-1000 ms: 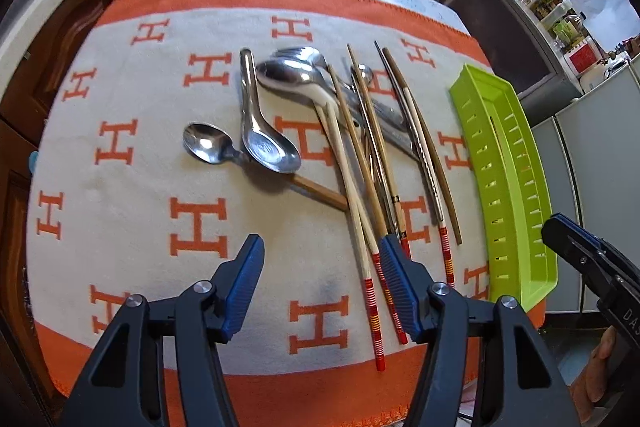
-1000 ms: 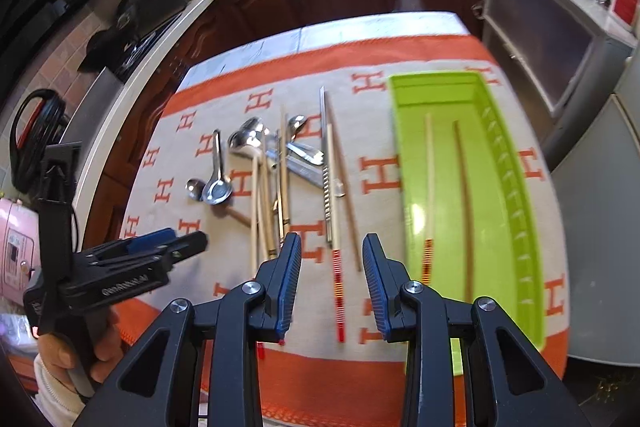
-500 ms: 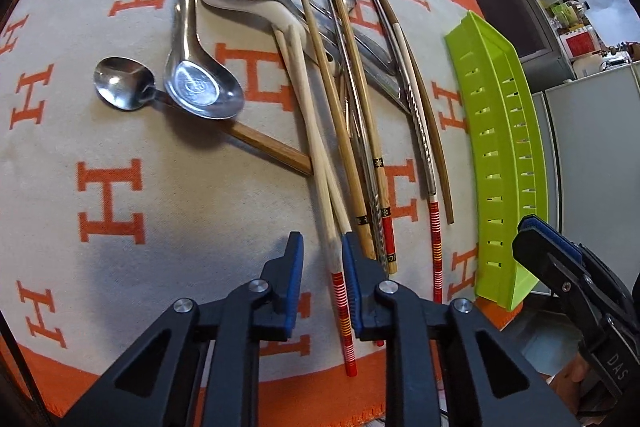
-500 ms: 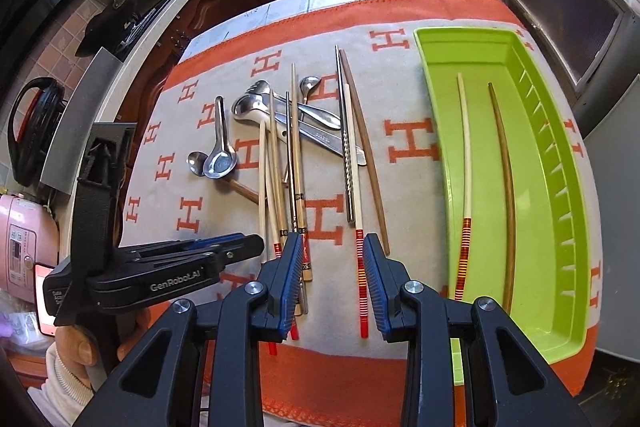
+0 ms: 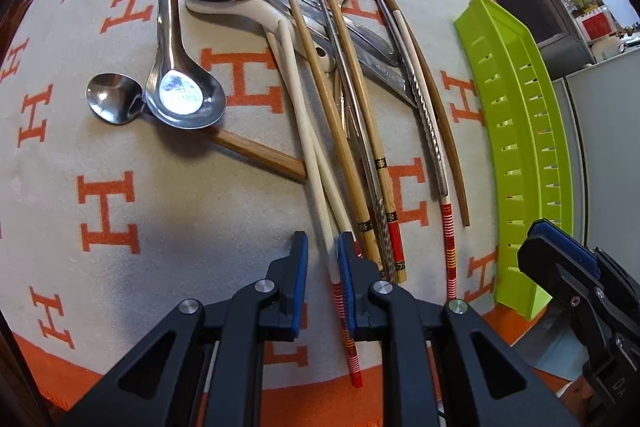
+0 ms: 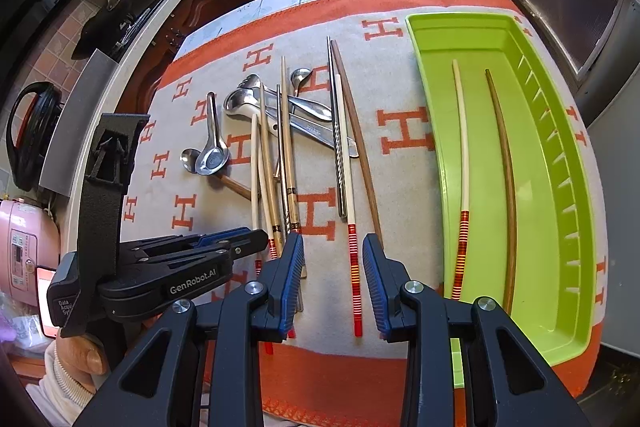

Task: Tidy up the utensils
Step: 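Grasp a red-tipped bamboo chopstick with the left tool while the right tool grasps another, then carry both chopsticks into the green tray and open both tools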

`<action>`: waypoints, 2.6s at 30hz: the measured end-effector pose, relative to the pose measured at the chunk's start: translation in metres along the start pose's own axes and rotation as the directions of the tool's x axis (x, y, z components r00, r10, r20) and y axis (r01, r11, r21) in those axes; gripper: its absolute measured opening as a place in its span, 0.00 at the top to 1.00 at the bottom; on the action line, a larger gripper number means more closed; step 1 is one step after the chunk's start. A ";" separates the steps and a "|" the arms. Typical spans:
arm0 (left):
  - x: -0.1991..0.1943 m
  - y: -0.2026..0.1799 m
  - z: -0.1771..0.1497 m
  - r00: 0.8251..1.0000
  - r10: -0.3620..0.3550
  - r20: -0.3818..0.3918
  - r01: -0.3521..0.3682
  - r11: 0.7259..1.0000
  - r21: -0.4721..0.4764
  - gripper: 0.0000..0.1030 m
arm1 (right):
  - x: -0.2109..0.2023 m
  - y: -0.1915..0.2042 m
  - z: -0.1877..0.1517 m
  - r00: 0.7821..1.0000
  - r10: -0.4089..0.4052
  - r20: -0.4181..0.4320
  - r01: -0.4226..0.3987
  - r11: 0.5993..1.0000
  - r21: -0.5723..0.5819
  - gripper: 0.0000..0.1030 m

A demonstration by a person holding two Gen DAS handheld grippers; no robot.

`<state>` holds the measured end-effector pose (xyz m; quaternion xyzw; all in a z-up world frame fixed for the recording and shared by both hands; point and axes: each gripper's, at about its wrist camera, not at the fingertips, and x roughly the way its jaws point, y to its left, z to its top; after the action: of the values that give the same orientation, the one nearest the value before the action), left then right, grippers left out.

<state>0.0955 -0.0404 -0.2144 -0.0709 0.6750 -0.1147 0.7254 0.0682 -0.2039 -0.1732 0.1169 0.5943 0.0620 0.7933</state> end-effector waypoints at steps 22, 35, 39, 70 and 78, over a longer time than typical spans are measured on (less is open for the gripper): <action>-0.054 0.047 -0.015 0.983 -0.094 0.160 0.105 0.993 -0.060 0.97 | 0.026 0.047 0.006 0.992 0.083 -0.091 -0.092 0.991 -0.096 0.75; -0.091 0.090 -0.024 0.962 -0.084 0.259 0.107 0.991 -0.076 0.97 | 0.093 0.088 0.034 0.974 -0.001 -0.226 -0.038 0.985 -0.168 0.78; -0.087 0.099 -0.028 0.962 -0.094 0.255 0.121 0.988 -0.092 0.96 | 0.111 0.091 0.037 0.968 -0.048 -0.247 0.001 0.982 -0.187 0.78; -0.091 0.075 -0.040 0.964 -0.105 0.245 0.121 0.991 -0.052 0.96 | 0.034 0.065 -0.013 0.985 0.066 -0.157 -0.092 0.983 -0.160 0.95; -0.099 0.011 -0.025 0.964 -0.154 0.217 0.144 0.988 0.058 0.96 | -0.041 -0.003 -0.002 1.000 0.023 0.011 -0.022 0.997 -0.080 0.95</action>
<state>0.0653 -0.0028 -0.1240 -0.1184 0.5806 -0.1745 0.7864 0.0542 -0.2160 -0.1368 0.0922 0.5854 0.0937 0.8000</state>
